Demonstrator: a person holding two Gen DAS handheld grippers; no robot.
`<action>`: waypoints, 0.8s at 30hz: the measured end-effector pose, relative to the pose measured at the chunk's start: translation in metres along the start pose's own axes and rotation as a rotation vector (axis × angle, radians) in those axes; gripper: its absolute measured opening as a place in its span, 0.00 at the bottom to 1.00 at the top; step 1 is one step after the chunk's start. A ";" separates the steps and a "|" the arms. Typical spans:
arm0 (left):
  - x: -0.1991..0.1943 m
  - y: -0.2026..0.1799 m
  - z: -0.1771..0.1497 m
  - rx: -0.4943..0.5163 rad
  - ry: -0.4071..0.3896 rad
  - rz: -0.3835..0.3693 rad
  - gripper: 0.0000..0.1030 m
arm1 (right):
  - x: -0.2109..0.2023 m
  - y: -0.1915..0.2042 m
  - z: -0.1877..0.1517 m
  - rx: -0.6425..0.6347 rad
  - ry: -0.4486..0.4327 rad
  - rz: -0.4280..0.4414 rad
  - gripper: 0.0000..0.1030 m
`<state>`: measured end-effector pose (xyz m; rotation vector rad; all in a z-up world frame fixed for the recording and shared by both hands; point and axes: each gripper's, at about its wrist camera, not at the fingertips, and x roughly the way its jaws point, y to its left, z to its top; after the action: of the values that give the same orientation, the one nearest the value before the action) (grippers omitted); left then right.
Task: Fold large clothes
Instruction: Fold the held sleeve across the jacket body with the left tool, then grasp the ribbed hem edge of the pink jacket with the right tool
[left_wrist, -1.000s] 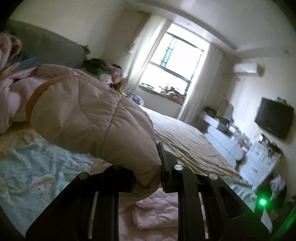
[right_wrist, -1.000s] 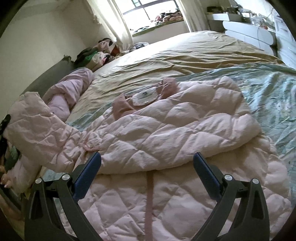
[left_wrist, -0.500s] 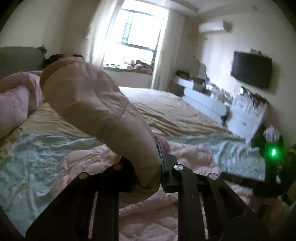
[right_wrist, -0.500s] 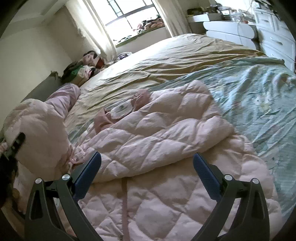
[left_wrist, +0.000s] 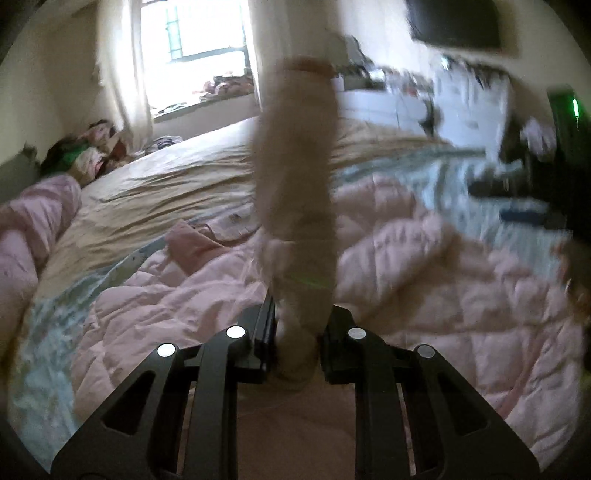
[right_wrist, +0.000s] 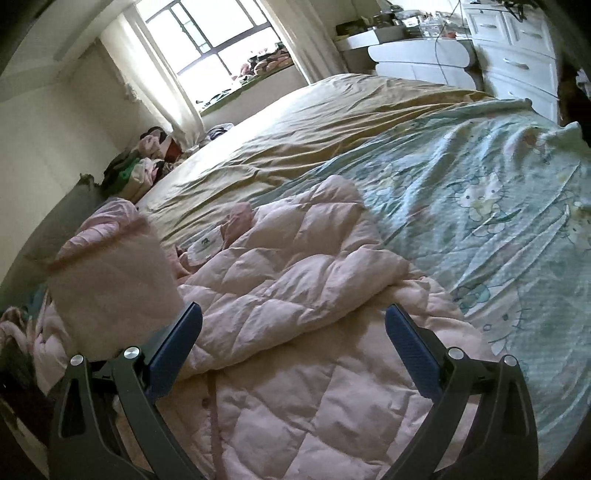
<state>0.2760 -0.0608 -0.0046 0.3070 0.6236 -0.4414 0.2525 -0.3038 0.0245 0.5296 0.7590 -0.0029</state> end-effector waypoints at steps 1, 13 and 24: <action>0.003 -0.004 -0.001 0.014 0.007 0.007 0.12 | 0.000 -0.001 0.000 0.005 0.002 0.003 0.96; 0.023 -0.036 -0.027 0.118 0.124 0.058 0.65 | 0.000 -0.008 -0.002 0.029 0.016 0.007 0.96; -0.018 -0.019 -0.019 0.008 0.128 -0.061 0.91 | 0.010 0.006 -0.007 0.019 0.061 0.041 0.96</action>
<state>0.2439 -0.0644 -0.0106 0.3260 0.7576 -0.4849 0.2563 -0.2938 0.0167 0.5652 0.8080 0.0446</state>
